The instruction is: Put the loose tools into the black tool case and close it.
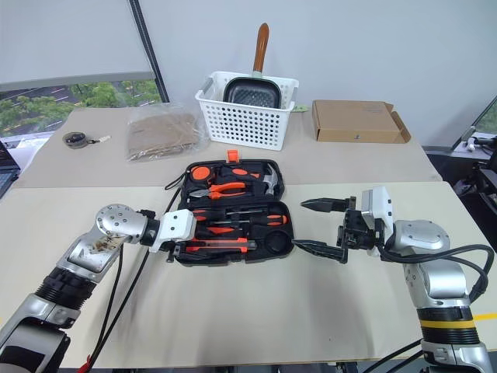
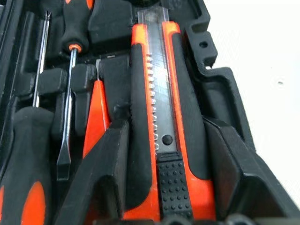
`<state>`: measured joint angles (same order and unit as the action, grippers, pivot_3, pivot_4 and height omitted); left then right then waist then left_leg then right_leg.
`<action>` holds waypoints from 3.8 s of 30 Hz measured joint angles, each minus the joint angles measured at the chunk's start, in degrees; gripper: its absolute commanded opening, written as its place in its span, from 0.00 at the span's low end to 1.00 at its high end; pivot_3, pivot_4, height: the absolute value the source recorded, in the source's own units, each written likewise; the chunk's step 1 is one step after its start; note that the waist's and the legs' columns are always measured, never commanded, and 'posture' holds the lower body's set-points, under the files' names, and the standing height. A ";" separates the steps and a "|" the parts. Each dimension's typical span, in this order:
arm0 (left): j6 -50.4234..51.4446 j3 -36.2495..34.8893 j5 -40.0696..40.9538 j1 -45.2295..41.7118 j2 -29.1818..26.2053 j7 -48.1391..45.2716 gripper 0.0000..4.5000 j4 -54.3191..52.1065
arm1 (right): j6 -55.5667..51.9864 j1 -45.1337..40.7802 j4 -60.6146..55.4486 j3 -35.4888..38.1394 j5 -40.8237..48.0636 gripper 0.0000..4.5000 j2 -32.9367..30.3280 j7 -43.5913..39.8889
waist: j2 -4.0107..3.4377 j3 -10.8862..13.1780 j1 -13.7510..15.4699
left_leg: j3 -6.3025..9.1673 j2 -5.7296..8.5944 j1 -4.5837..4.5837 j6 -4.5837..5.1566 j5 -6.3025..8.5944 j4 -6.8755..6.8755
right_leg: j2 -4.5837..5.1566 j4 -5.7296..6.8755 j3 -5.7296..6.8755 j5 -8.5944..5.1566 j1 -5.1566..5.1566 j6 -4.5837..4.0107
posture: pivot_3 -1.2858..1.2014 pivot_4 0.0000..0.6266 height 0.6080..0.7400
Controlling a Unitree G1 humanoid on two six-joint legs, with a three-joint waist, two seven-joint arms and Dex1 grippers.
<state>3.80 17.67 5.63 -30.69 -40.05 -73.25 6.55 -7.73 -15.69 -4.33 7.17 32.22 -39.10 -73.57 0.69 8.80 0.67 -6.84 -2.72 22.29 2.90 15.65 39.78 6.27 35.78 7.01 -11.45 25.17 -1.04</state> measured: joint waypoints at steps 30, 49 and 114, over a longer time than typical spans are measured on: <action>-1.23 -2.85 7.24 -0.50 7.88 -3.87 0.01 7.15 | -0.12 -1.83 0.14 -1.98 0.00 1.00 0.41 0.61 | 0.01 0.02 0.32 | 0.05 0.12 0.02 0.07 -0.01 0.11 | 0.04 0.05 -0.03 -0.02 -0.09 0.06 | 0.52 0.24 0.70; -15.87 -1.82 2.09 -2.64 11.33 -4.02 0.01 16.47 | 0.10 -1.17 -0.13 -1.77 0.01 1.00 0.21 1.65 | -0.11 -0.08 0.88 | 0.12 0.15 -0.18 0.16 0.00 0.29 | 0.18 0.11 -0.01 0.05 -0.34 0.17 | 0.52 0.24 0.70; 30.88 -13.01 26.08 7.35 -2.97 6.87 1.00 -28.94 | -9.88 -10.69 26.17 -9.10 -25.31 0.01 -13.65 8.78 | -0.42 -0.27 -0.01 | 0.13 0.26 0.27 0.25 -0.17 0.26 | 0.17 -0.04 -0.16 0.13 -0.04 0.51 | 0.52 0.24 0.70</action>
<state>34.68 4.66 31.71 -23.34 -43.02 -66.38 -22.38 -17.61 -26.38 21.85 -1.93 6.90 -52.75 -64.79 0.28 8.54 0.66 -6.71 -2.46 22.56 3.15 15.48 40.04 6.44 35.74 6.85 -11.32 25.13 -0.53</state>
